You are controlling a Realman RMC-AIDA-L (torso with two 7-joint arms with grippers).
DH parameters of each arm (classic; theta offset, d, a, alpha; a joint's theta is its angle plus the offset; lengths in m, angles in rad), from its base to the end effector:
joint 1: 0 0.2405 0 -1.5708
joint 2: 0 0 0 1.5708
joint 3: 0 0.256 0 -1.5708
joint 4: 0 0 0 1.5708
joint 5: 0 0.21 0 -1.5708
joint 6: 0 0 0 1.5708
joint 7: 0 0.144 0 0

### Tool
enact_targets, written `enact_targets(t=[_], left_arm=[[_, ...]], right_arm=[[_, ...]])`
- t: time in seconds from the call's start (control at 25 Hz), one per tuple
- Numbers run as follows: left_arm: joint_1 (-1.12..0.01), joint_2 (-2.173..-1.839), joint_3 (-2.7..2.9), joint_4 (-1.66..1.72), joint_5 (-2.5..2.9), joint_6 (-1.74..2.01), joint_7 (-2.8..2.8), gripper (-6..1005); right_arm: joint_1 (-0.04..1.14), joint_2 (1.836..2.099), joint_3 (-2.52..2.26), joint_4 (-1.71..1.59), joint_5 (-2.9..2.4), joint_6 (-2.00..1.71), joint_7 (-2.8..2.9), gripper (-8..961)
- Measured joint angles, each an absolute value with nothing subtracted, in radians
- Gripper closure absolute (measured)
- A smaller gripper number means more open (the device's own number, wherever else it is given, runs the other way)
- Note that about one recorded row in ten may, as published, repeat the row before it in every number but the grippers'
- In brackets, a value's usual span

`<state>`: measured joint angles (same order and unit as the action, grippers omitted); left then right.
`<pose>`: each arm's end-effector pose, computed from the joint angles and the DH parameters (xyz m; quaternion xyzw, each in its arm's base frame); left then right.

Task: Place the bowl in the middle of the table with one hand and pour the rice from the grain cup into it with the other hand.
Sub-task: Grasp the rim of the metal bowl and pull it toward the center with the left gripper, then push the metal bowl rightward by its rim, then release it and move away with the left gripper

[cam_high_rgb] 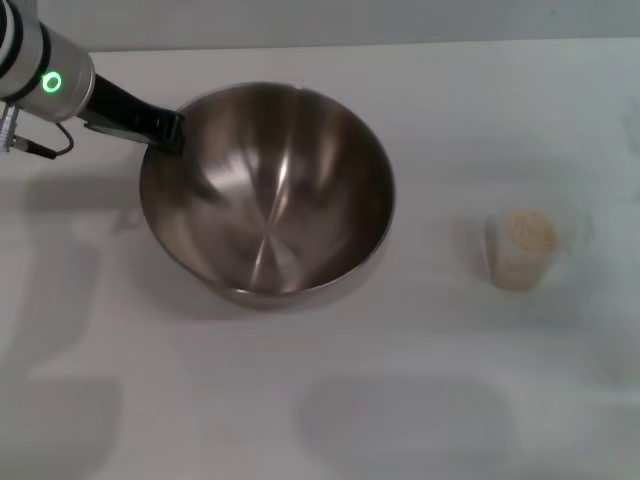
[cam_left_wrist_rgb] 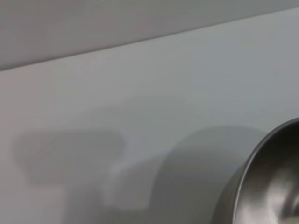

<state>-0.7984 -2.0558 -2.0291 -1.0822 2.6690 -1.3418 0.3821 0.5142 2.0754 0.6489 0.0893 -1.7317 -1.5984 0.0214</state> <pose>-0.1800 0.4253 0.0269 -0.8386 -0.4651 0.0691 0.2750 0.3043 0.3306 0.0648 -0.5244 0.0933 0.3882 0.7521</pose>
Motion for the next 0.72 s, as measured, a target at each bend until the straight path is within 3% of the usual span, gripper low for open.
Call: enact_targets(t=[0.72], left_arm=[[-0.895, -2.063, -1.999, -1.082, 2.577, -1.38, 0.405, 949]], right_arm=[[0.515, 2.074, 0.653, 0.087, -1.732, -1.598, 0.021, 201]])
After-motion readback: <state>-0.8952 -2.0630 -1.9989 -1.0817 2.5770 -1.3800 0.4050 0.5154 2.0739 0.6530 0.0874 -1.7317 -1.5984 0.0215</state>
